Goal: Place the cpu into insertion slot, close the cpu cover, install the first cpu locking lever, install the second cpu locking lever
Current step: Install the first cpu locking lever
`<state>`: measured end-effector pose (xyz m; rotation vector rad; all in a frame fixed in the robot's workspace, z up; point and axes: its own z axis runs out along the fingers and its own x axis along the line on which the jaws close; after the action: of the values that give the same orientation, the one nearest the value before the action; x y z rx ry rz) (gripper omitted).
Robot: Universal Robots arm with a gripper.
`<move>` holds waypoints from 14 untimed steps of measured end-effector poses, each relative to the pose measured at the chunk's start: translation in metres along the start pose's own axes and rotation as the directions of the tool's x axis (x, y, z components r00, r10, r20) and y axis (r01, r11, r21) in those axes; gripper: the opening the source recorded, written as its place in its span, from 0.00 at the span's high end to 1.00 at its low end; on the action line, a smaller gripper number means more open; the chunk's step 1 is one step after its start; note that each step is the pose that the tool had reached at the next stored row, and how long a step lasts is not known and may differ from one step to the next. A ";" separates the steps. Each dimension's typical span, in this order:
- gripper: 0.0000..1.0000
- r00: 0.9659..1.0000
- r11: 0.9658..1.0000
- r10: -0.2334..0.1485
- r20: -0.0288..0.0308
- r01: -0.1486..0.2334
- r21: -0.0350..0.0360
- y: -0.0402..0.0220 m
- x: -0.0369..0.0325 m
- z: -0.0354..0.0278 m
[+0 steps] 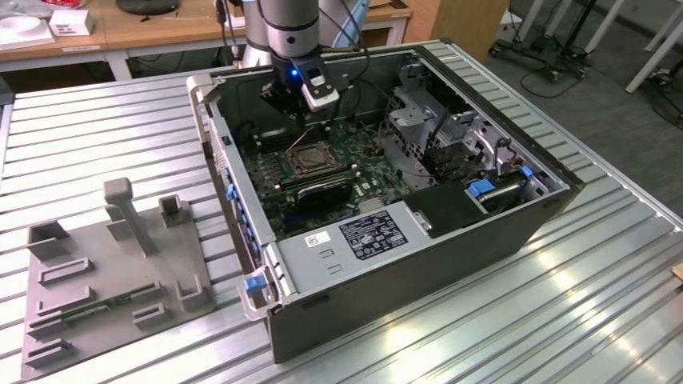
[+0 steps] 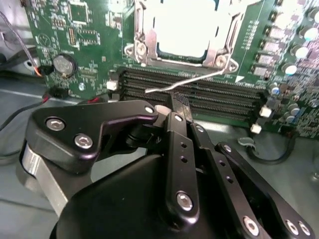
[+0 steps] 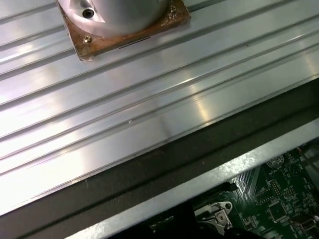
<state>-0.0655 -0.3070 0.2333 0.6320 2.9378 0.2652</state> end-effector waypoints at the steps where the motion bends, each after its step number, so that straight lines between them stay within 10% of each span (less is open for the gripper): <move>1: 0.89 1.000 1.000 0.002 -0.004 -0.002 -0.010 -0.0010 -0.0005 -0.0001; 14: 0.89 1.000 0.999 0.008 -0.022 -0.009 -0.051 -0.0122 -0.0048 0.0034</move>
<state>-0.0654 -0.3195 0.2280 0.6388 2.9388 0.3494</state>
